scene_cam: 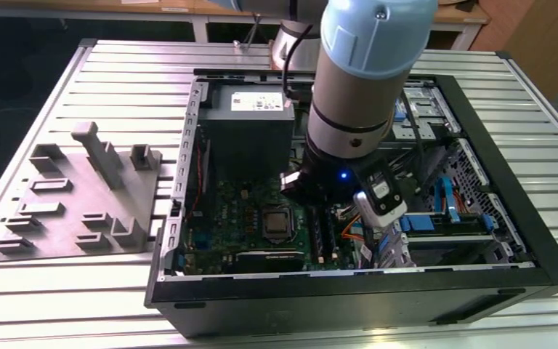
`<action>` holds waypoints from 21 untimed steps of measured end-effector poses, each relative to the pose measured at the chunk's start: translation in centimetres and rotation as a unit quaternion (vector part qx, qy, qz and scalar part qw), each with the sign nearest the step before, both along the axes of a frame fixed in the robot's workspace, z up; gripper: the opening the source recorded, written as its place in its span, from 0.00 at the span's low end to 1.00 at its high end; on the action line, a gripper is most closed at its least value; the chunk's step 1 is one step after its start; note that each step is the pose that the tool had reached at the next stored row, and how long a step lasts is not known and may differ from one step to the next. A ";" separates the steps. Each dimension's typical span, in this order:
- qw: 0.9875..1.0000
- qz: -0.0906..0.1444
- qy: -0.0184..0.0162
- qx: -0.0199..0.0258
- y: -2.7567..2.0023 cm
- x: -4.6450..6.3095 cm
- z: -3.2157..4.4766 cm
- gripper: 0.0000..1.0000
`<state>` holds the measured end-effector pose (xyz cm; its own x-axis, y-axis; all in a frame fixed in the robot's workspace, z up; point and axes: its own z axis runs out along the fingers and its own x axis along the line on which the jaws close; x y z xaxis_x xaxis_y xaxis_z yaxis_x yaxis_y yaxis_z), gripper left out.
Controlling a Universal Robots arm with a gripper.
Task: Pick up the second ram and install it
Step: 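Press down the second ram until it locks into place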
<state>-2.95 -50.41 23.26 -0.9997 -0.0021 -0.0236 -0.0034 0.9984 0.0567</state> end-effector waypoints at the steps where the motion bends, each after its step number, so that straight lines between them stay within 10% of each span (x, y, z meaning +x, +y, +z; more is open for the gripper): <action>1: 1.000 0.000 0.000 0.000 -0.19 0.0 0.00 0.10; 21: 1.000 0.000 0.003 -0.001 -1.50 0.0 -0.14 0.10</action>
<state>-2.95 -51.91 23.12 -0.9998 -0.0021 -0.0179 -0.0031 0.9985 0.0555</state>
